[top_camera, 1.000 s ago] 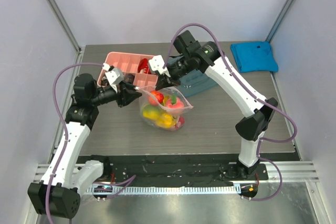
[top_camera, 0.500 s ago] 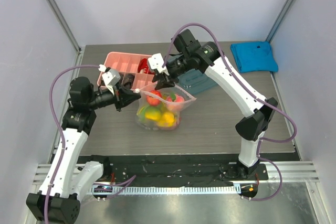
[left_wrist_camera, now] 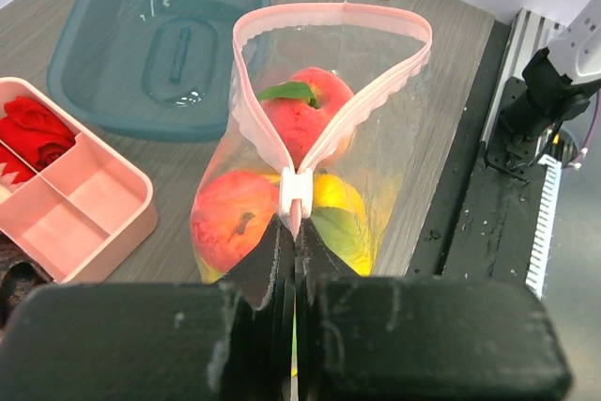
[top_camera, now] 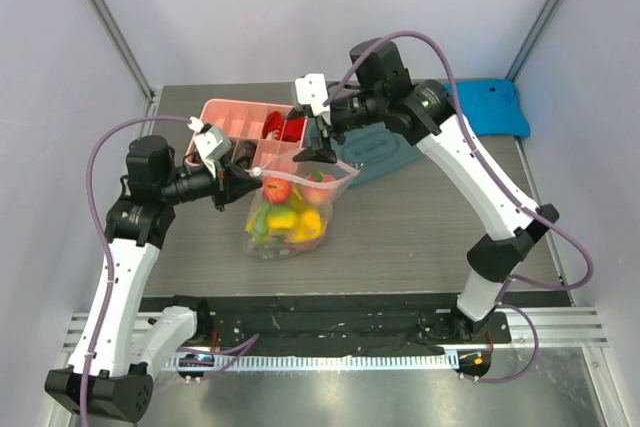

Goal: Place the food in the zip-top bag and seal the zipper
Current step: Zip the zipper food storage bag at the center of the board.

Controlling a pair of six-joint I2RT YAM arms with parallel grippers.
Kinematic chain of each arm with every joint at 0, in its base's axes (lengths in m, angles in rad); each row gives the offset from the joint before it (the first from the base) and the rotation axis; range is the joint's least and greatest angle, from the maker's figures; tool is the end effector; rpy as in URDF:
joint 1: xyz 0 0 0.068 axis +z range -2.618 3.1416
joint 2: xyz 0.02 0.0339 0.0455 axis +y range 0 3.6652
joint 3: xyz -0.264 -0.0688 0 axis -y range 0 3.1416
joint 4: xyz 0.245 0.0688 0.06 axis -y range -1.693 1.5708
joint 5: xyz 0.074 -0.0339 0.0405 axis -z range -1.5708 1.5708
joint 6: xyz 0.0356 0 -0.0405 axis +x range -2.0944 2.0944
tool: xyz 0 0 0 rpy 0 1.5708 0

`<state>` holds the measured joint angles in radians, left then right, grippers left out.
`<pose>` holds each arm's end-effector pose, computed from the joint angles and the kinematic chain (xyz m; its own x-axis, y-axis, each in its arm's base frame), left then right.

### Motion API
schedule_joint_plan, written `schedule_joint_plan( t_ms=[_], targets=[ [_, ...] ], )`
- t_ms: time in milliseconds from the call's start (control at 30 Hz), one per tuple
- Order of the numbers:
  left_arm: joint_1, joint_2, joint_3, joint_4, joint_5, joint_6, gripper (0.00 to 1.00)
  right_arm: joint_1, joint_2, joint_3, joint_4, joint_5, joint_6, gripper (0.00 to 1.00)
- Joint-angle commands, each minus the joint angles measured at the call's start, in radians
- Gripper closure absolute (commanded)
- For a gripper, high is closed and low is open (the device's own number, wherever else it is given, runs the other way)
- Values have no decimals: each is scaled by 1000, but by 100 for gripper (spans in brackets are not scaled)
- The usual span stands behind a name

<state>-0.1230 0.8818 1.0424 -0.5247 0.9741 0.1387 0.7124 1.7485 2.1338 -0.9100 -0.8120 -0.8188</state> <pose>0.1673 -0.0504 0.3822 -0.2344 0.1073 -0.9662 0.8769 0.4523 -0.1626 0.2528 0.2525 0.4717 0.4166 -0.3042 -0.8567 -0.9088 -0.1639 -0.3838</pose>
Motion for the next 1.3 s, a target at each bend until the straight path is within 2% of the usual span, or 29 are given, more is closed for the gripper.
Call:
schedule_joint_plan(
  t_ms=[0,100,233,467,633,733,767,867,1067,1267],
  targets=[
    [-1,20,79,-70,8,99,100,61,-55,29,86,-50,87,20],
    [-1,14,80,-80,5,127,100,128,-43,21,102,-43,112,25],
    [-1,8,91,-92,2,150,100,206,-17,6,137,63,110,31],
    [-3,-24,79,-109,11,194,100,251,-20,-123,256,215,136,40],
    [-3,-37,77,-112,14,203,100,266,2,-138,267,255,127,47],
    [-3,-43,73,-116,14,214,100,266,14,-137,267,275,127,60],
    [-3,-46,71,-120,12,216,100,266,13,-137,267,277,127,69],
    [-1,-55,68,-132,2,226,100,266,-3,-153,267,287,119,85],
    [-3,-86,28,-83,-31,200,100,263,-49,-218,252,346,90,95],
    [-3,-106,18,-40,-46,168,100,233,-69,-238,206,366,76,96]
  ],
)
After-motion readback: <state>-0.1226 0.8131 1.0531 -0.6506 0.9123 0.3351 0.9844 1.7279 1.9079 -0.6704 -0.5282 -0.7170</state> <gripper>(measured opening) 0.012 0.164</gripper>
